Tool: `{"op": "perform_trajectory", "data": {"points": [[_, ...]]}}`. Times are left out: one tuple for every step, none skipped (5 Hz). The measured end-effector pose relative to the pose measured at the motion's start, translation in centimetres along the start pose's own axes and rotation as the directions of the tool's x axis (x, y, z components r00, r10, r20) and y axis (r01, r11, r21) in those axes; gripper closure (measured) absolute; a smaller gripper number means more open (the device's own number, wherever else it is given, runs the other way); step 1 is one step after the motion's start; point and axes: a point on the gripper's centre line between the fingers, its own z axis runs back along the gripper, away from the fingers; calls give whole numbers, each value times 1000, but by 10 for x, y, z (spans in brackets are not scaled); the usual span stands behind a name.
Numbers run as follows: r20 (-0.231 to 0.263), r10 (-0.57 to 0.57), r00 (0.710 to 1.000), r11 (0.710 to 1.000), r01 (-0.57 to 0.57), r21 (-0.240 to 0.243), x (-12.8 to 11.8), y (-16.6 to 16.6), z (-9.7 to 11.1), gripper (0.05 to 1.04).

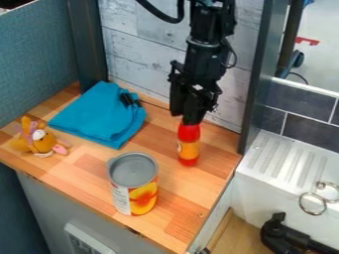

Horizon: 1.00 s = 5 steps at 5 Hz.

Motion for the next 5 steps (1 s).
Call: {"op": "perform_trajectory", "data": {"points": [[1, 0, 1000, 1000, 0, -19, 0, -4, 1, 120], [1, 1, 1000, 1000, -1, -20, 1, -3, 7, 78], [39, 13, 999, 1000, -13, -5, -6, -2, 21, 83], [118, 114, 986, 993, -117, 20, -30, 4, 47, 83], [106, 272, 957, 962, -274, 6, -57, 22, 52, 83]]}}
